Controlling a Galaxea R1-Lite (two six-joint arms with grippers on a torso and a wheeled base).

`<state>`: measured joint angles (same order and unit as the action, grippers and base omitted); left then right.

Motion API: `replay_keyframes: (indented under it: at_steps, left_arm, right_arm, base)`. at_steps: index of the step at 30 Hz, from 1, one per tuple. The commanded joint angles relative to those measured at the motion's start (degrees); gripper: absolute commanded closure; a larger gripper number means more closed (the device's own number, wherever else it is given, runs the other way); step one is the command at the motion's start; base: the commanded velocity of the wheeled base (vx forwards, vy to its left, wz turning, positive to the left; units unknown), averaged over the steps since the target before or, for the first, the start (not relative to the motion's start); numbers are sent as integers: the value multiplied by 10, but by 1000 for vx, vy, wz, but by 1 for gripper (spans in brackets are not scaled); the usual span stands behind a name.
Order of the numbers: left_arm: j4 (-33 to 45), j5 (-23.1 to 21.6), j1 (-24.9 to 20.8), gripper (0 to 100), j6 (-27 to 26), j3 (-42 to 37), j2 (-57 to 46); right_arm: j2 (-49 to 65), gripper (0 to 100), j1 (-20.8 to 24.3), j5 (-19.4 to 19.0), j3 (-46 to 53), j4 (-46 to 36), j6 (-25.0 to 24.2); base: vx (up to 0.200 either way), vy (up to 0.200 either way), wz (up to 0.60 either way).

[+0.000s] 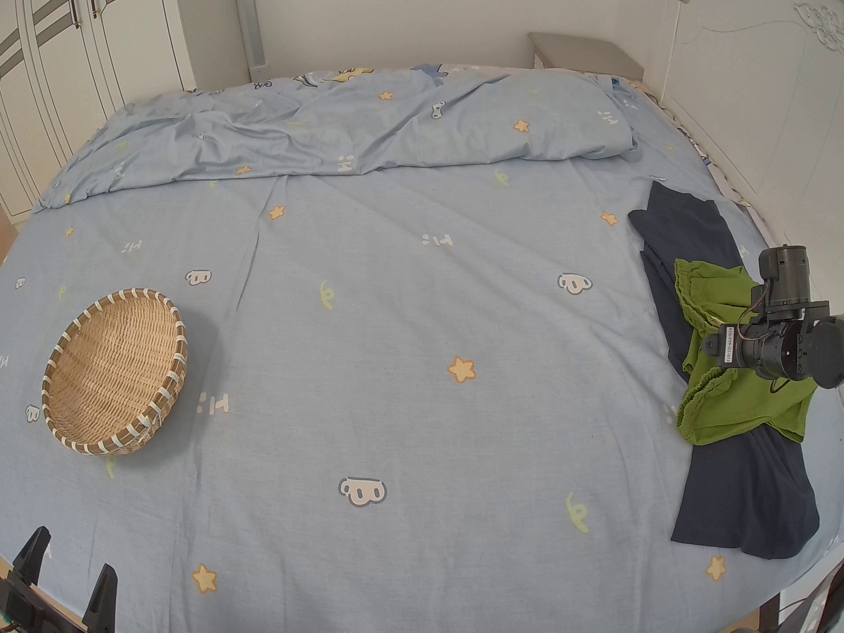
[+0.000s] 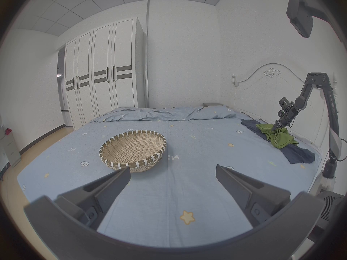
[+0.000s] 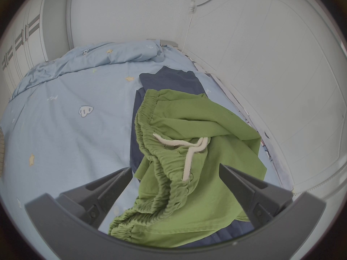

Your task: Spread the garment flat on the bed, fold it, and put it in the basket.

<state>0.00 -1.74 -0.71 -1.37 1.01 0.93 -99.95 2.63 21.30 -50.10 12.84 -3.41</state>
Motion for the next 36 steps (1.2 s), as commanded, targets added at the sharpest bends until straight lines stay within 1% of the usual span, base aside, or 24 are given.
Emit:
replay_keyframes:
  at_steps: [1, 7, 8, 15, 22, 23, 26, 29, 32, 33, 34, 35, 36]
  left_arm:
    - [0, 0, 0, 0, 0, -10, -2]
    - [0, 0, 0, 0, 0, -10, -2]
    - [0, 0, 0, 0, 0, -10, -2]
    - [0, 0, 0, 0, 0, -9, -2]
    - [0, 1, 0, 0, 0, -10, -2]
    - [0, 0, 0, 0, 0, -10, -2]
    - [0, 0, 0, 0, 0, -9, -2]
    - [0, 0, 0, 0, 0, -10, -2]
    - [0, 0, 0, 0, 0, -10, -2]
    - [0, 0, 0, 0, 0, -10, -2]
    - [0, 0, 0, 0, 0, -10, -2]
    - [0, 0, 0, 0, 0, -10, -2]
    - [0, 0, 0, 0, 0, -10, -2]
  right_arm:
    - [-18, 0, -6, 1, -1, 5, 1]
    - [-44, 0, -18, 1, -15, 8, 0]
    - [-46, 100, -18, 1, -17, 9, 0]
    - [-56, 100, -20, 1, -33, 25, 0]
    - [-53, 100, -12, 0, -62, 3, 0]
    - [-38, 100, -3, 0, -83, -35, -1]
    - [1, 100, 19, -2, -123, -112, -12]
    - [32, 100, 58, -17, -192, -222, -61]
    - [47, 100, 85, -53, -238, -306, -100]
    - [55, 100, 98, -73, -259, -347, -118]
    - [56, 100, 102, -77, -263, -355, -121]
    - [65, 100, 121, -100, -283, -392, -143]
    - [70, 100, 133, -111, -290, -403, -152]
  base:
    - [0, 0, 0]
    - [0, 0, 0]
    - [0, 0, 0]
    - [0, 0, 0]
    - [0, 0, 0]
    - [0, 0, 0]
    - [0, 0, 0]
    - [0, 0, 0]
    - [0, 0, 0]
    - [0, 0, 0]
    - [0, 0, 0]
    - [0, 0, 0]
    - [0, 0, 0]
